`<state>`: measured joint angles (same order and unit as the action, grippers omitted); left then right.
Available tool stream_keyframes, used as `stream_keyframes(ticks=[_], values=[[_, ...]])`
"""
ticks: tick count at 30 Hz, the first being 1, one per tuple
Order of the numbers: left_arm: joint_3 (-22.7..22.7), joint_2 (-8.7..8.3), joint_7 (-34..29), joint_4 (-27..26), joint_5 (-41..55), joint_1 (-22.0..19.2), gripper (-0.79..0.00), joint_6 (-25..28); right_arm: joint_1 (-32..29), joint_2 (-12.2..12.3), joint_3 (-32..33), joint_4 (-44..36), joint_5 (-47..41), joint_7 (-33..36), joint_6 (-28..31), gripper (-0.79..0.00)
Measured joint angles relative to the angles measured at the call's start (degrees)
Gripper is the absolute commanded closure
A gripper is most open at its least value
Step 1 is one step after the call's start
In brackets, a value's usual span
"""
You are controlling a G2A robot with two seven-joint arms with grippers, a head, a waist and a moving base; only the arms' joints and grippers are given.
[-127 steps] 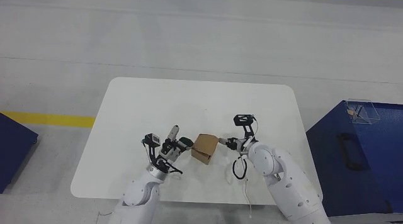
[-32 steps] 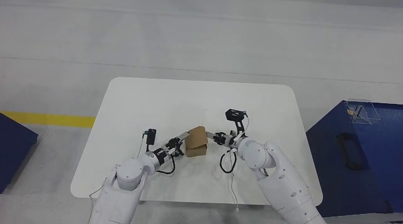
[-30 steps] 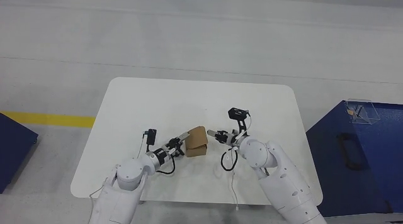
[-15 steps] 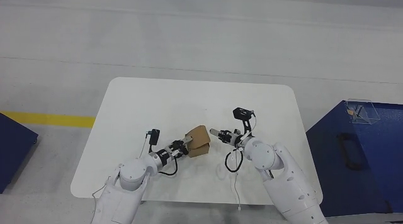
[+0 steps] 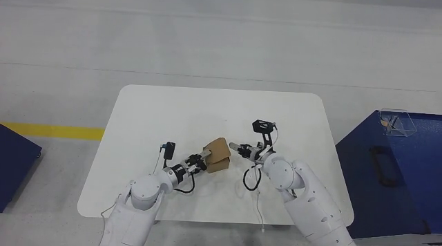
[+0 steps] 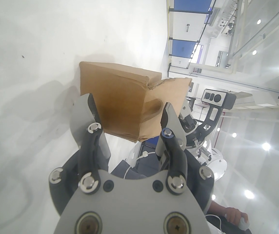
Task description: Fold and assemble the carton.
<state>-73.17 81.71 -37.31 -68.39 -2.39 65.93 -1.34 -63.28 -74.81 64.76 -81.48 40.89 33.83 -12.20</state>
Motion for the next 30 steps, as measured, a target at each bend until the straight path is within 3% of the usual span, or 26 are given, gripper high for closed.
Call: stream_keyframes(ticks=[8, 14, 23, 30], values=[[0.7, -0.27, 0.5, 0.1, 0.0, 0.0, -0.468, 0.2, -1.4, -0.3, -2.9, -3.5, 8.2, -2.8, -5.3, -0.785], [1.1, -0.46, 0.5, 0.4, 0.4, -0.2, -0.440, 0.2, -0.9, -0.7, -4.2, -3.3, 9.4, -2.5, -5.9, -0.785], [1.4, -0.82, 0.6, 0.6, 0.8, -0.3, -0.483, 0.2, -0.2, -1.2, -5.3, -2.1, 11.5, -2.2, -6.9, -0.785], [2.4, -0.92, 1.4, 0.6, 0.1, -0.5, -0.456, -0.3, 0.1, -1.4, -5.2, -1.4, 11.9, -1.5, -6.4, -0.785]])
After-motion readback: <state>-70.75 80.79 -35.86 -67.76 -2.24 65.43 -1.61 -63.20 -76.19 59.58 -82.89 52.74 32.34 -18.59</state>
